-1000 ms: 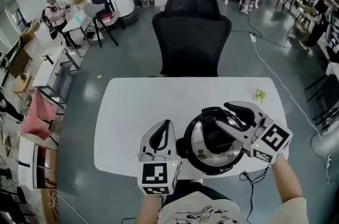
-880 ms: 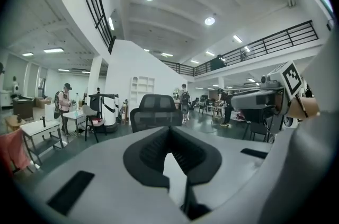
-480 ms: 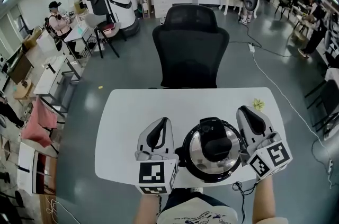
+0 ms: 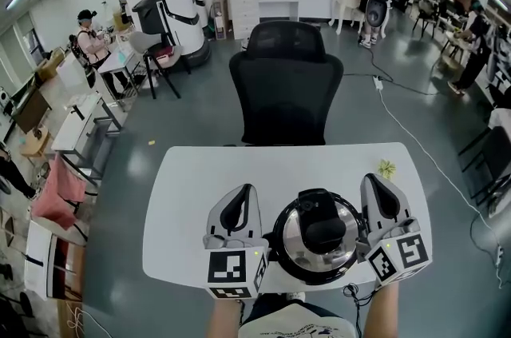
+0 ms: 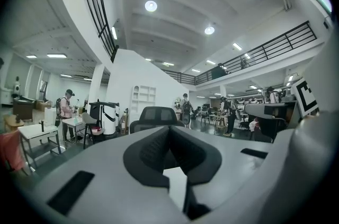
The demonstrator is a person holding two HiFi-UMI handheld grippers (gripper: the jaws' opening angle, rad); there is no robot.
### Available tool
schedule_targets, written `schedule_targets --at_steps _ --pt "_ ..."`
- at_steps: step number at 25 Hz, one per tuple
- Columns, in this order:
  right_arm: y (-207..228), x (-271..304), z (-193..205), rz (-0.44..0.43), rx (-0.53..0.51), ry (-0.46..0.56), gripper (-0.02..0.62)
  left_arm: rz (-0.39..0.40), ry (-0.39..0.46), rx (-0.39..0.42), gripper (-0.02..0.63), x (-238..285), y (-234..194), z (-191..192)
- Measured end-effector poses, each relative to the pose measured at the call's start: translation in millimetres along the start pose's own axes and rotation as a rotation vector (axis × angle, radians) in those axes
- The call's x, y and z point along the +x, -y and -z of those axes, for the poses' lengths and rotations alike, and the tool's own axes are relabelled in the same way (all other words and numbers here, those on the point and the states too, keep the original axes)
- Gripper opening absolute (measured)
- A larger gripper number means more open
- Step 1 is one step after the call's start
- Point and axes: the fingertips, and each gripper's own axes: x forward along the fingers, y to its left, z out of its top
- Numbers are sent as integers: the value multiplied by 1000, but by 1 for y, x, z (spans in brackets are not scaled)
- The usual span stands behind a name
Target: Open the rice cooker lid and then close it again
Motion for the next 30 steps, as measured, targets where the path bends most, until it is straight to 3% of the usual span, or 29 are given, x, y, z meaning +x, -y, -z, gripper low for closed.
schedule_targets --at_steps 30 --pt "7 -11 16 81 22 -35 14 21 -9 -21 14 -6 12 10"
